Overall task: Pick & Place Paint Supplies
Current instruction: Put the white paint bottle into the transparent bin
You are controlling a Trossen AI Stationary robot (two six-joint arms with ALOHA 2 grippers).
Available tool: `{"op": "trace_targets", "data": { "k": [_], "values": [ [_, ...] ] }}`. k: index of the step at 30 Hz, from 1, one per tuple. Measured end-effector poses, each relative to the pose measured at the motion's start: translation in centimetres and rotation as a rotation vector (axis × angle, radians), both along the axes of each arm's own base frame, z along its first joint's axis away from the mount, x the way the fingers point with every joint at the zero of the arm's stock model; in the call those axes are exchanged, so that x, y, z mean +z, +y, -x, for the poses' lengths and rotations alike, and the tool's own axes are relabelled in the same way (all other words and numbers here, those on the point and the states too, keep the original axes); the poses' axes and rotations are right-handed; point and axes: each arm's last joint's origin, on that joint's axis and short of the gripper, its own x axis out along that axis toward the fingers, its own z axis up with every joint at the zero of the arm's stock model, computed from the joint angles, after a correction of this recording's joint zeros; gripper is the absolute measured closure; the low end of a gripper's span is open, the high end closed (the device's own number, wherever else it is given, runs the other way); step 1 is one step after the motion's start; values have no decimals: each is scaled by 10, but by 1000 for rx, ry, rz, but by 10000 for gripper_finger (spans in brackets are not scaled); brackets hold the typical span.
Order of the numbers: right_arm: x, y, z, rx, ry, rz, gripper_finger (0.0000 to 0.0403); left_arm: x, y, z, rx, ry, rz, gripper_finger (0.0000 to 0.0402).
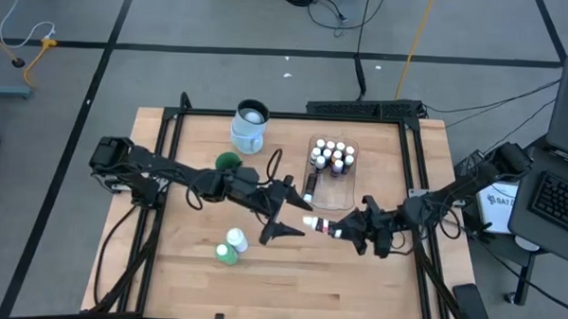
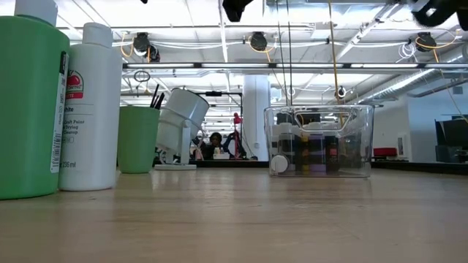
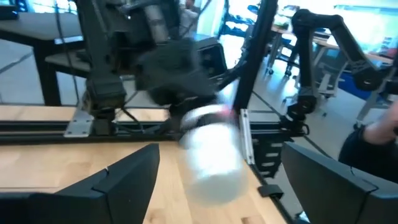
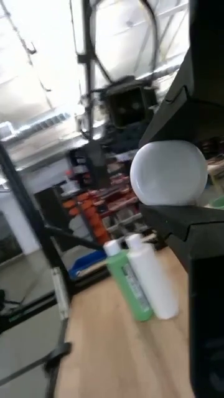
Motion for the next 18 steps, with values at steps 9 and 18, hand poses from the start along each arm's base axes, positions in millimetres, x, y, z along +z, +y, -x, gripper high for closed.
{"op": "trace_targets", "data": {
  "k": [9, 18],
  "values": [
    [-2, -1, -1, -45, 20, 7, 277, -1, -1, 0, -40, 16, 14, 46],
    [-1, -1, 0, -35, 6, 11, 277, -6, 7, -1, 6, 63, 21, 69]
  ]
}}
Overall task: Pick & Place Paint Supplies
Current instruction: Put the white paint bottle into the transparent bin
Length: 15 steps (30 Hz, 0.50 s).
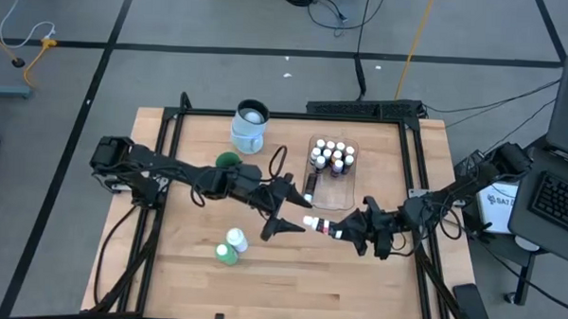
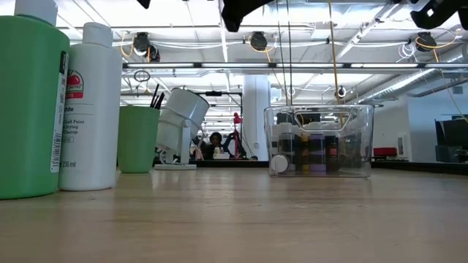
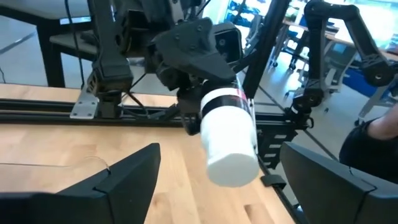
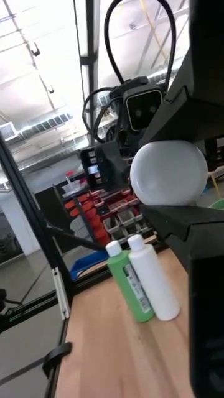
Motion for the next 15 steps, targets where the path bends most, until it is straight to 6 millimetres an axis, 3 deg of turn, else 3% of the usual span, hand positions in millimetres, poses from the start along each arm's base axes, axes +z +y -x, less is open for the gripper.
{"op": "trace_targets", "data": {
  "k": [15],
  "values": [
    [2, -7, -3, 29, -30, 10, 277, 3, 5, -1, 3, -34, 3, 97]
  ]
}}
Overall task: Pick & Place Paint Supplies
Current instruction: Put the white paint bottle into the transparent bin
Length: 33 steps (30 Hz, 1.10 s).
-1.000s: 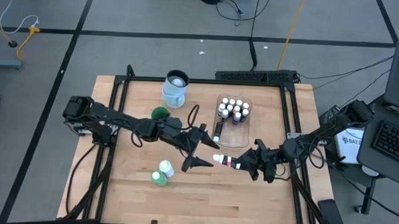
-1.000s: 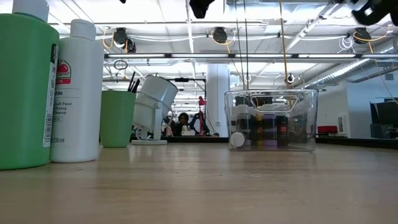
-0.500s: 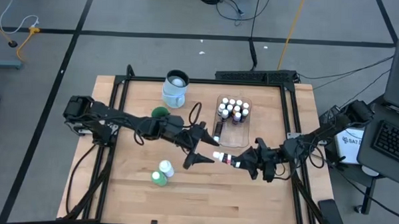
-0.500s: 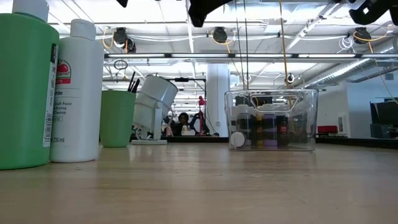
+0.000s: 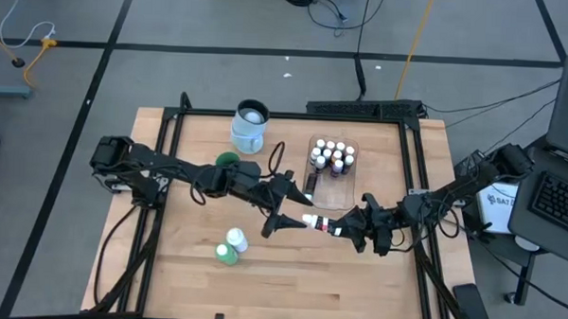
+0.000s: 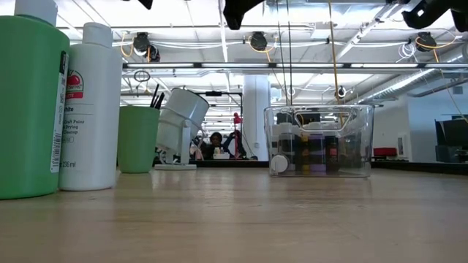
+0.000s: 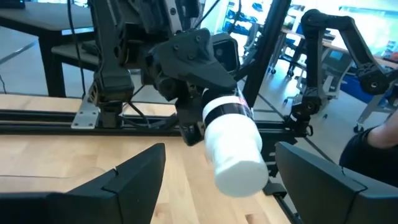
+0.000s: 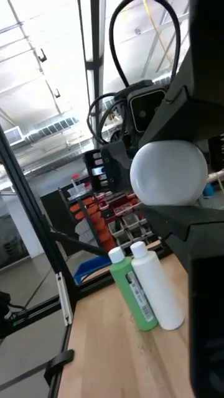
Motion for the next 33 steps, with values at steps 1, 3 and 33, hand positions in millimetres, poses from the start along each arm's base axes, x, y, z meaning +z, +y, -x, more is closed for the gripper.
{"op": "trace_targets", "data": {
  "k": [1, 3, 33],
  "values": [
    [0, -1, -1, -6, 0, -3, 277, 0, 0, 0, -1, 0, 2, 99],
    [0, -3, -1, -13, 1, -10, 277, 0, 0, 0, -1, 3, 1, 102],
    [1, -11, -5, -23, 8, -58, 277, -1, 0, 1, -12, -18, -100, 301]
  ]
}}
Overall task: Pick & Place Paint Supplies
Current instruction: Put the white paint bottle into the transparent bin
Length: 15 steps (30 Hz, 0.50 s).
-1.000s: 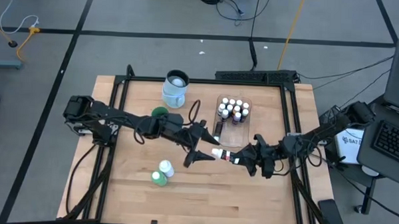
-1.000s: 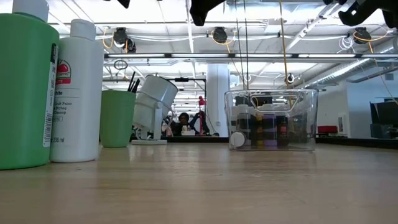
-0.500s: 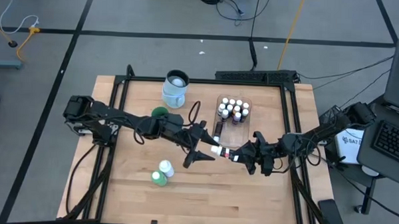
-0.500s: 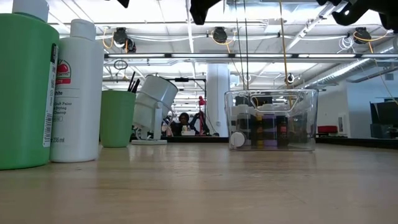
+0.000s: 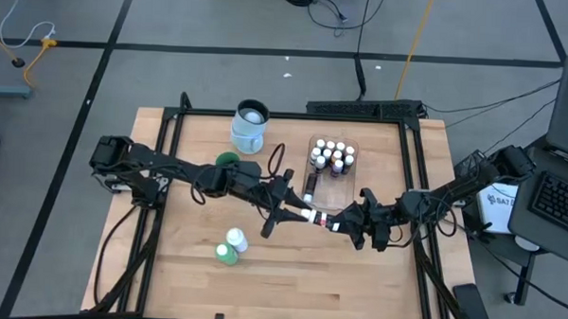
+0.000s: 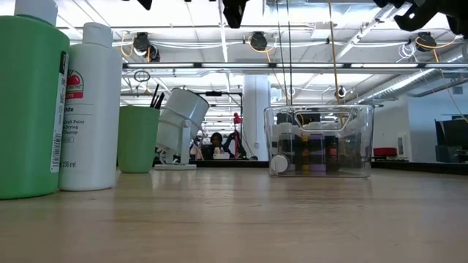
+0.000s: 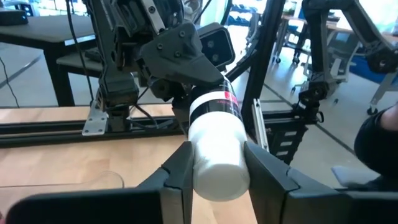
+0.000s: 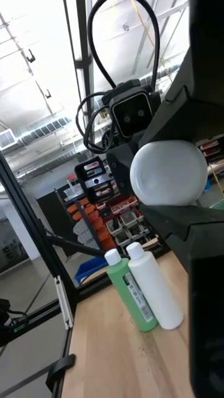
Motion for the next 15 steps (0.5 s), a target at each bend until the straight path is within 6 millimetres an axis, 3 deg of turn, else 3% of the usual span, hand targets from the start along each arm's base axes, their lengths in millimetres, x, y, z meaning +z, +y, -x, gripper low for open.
{"op": "trace_targets", "data": {
  "k": [9, 15],
  "values": [
    [-1, 0, 0, -16, 8, -8, 271, -1, -2, 0, -2, 11, -15, 301],
    [-1, 4, 3, -121, 37, -130, 211, 4, -5, 5, 18, -7, -85, 301]
  ]
}}
